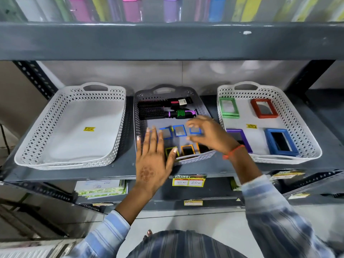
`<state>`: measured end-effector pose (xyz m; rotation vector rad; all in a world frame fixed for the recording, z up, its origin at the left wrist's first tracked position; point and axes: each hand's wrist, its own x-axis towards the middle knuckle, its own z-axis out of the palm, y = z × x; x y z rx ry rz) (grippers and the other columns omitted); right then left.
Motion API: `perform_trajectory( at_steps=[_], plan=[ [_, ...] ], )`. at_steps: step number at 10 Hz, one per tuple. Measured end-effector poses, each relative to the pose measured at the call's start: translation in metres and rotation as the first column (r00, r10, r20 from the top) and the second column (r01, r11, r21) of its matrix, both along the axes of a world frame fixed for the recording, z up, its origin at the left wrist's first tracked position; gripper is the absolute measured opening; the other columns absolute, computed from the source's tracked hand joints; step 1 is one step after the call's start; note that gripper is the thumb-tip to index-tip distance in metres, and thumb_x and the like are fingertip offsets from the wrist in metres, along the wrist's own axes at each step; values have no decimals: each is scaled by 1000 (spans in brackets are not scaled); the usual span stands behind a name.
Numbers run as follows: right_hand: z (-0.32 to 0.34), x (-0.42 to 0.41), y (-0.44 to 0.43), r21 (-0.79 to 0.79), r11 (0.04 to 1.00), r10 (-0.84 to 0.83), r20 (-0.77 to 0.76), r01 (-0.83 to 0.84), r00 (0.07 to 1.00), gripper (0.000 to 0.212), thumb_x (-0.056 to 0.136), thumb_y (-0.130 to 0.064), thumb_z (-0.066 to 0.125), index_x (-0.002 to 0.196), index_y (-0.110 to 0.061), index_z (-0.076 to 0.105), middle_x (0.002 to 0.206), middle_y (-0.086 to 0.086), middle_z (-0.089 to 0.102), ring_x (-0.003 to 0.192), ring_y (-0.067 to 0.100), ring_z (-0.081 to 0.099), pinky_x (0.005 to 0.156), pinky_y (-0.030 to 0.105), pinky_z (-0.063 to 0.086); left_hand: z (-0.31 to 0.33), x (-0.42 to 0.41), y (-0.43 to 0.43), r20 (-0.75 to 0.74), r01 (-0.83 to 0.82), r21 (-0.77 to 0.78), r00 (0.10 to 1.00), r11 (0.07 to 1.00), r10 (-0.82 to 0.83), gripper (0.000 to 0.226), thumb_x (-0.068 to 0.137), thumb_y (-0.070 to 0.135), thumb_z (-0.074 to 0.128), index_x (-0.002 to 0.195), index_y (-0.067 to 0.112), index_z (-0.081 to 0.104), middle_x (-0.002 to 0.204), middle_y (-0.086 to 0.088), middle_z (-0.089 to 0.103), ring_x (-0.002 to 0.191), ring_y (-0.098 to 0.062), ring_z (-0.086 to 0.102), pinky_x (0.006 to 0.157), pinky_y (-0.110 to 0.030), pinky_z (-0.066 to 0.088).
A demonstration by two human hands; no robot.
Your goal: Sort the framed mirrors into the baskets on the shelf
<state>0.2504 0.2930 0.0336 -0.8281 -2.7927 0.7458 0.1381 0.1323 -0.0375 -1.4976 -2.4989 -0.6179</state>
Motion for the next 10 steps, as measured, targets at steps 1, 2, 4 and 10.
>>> perform_trajectory(
  at_steps=[1, 2, 4, 10],
  plan=[
    [4, 55, 11, 157, 942, -293, -40, 295, 955, 43, 85, -13, 64, 125, -2, 56, 123, 21, 61, 117, 35, 53, 98, 38, 44, 10, 34, 12, 57, 233, 18, 971, 972, -233, 60, 91, 48, 33, 132, 8, 49, 133, -14, 56, 125, -31, 48, 109, -40, 26],
    [-2, 83, 14, 178, 915, -387, 124, 363, 914, 44, 84, -11, 61, 125, 3, 53, 122, 26, 60, 116, 40, 53, 97, 40, 45, 13, 45, 18, 77, 309, -28, 949, 951, -306, 42, 92, 38, 43, 124, 15, 57, 117, -11, 67, 105, -30, 62, 91, -40, 47],
    [-22, 125, 13, 230, 900, -428, 315, 370, 847, 34, 91, -9, 49, 123, -15, 61, 123, 20, 64, 114, 38, 59, 96, 40, 49, 15, 31, 21, 264, 263, -126, 938, 956, -224, 27, 92, 19, 56, 114, 32, 66, 102, -16, 72, 88, -34, 69, 74, -44, 55],
    [61, 117, -14, 181, 934, -338, 163, 309, 927, 31, 89, -6, 51, 116, -8, 64, 125, 17, 64, 116, 32, 58, 98, 34, 45, 100, 34, -8, 259, 462, -23, 860, 887, -441, 27, 91, 16, 56, 118, 21, 63, 112, -7, 70, 96, -26, 67, 84, -39, 53]
  ],
)
